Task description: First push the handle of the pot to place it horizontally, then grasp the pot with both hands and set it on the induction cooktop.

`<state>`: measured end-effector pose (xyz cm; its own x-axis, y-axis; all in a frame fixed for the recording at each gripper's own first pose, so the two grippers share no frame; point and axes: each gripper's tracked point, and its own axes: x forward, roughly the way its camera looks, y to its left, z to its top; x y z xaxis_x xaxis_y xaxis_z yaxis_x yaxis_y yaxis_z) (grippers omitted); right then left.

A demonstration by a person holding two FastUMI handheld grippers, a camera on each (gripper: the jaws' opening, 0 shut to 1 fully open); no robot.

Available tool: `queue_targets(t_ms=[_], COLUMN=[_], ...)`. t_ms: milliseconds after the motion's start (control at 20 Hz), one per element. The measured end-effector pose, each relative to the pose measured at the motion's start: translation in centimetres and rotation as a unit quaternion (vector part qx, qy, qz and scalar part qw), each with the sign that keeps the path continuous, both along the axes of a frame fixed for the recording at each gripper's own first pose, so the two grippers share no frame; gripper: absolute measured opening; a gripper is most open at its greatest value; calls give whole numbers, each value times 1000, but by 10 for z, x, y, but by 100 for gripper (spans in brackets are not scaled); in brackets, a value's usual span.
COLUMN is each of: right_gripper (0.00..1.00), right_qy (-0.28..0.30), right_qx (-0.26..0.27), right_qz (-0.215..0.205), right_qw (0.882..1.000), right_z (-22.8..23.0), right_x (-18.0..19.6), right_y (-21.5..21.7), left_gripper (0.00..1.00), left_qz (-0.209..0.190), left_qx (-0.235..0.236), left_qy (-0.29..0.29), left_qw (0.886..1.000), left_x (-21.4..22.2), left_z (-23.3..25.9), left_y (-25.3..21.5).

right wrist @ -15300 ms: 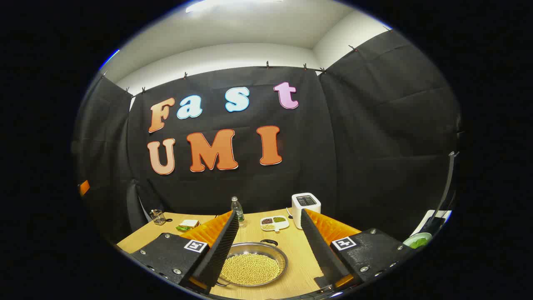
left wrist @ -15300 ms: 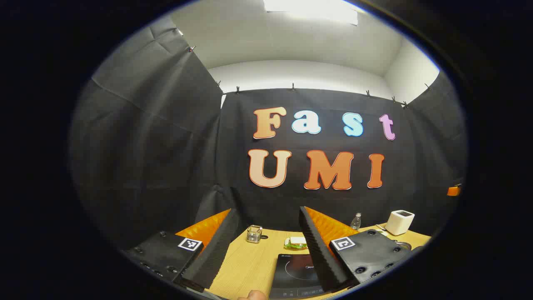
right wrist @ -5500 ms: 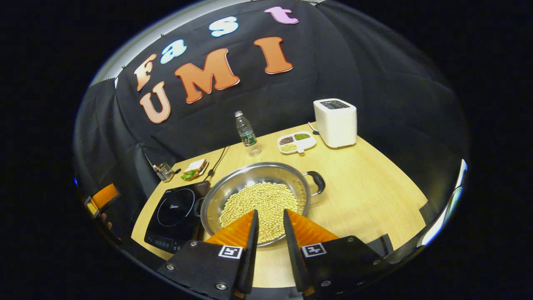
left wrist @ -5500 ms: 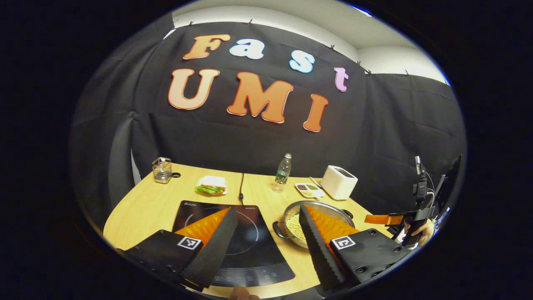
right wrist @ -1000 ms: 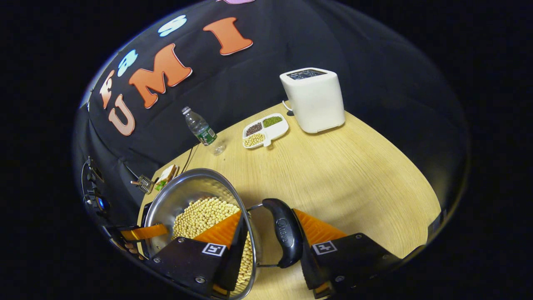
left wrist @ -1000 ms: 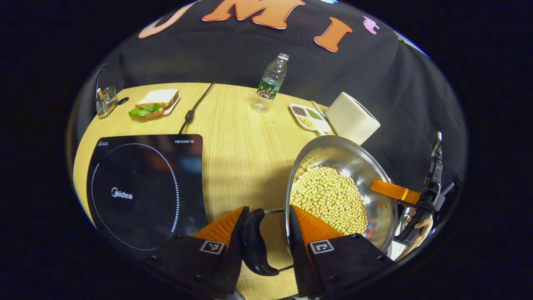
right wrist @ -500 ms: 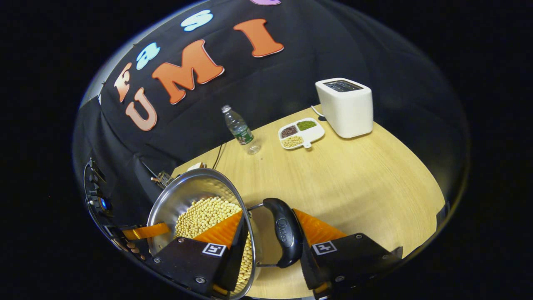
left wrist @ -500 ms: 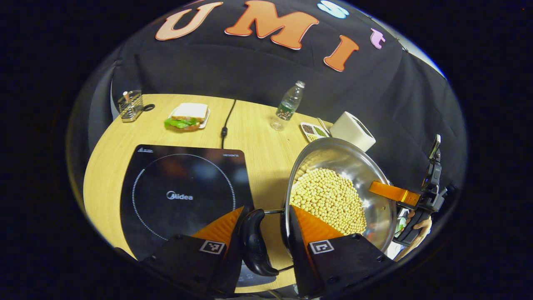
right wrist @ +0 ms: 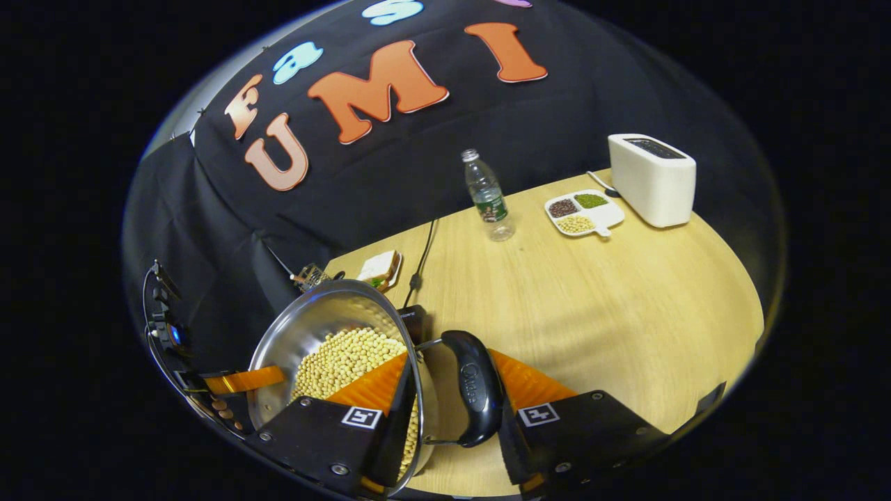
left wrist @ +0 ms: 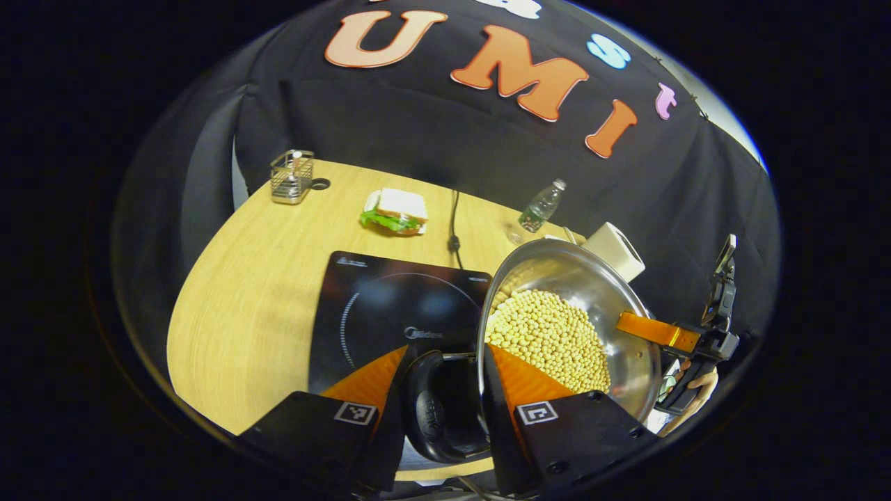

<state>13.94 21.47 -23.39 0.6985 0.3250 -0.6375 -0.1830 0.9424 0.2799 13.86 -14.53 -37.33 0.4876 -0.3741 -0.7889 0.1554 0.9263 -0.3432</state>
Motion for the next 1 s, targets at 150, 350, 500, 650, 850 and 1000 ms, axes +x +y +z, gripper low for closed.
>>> queue_targets(t_ms=[150,350,500,650,850,1000], right_gripper=[57,57,57,57,57,61], right_qy=[16,25,23,28,40,4], right_qx=[-14,-35,-67,-68,-82,-80], right_qz=[16,33,50,52,64,74], right_qw=[1000,999,996,996,994,994], right_z=[-20,-41,-57,-64,-82,-66], right_x=[-2,3,1,1,2,8], right_y=[31,57,63,64,69,69], left_gripper=[59,59,59,59,60,62], left_qz=[15,28,27,24,22,30], left_qx=[3,6,18,28,33,31], left_qy=[6,6,1,-11,3,6], left_qw=[1000,1000,999,999,999,999], left_x=[6,18,27,31,28,26], left_z=[-11,-32,-42,-50,-63,-69], left_y=[38,69,82,88,90,91])
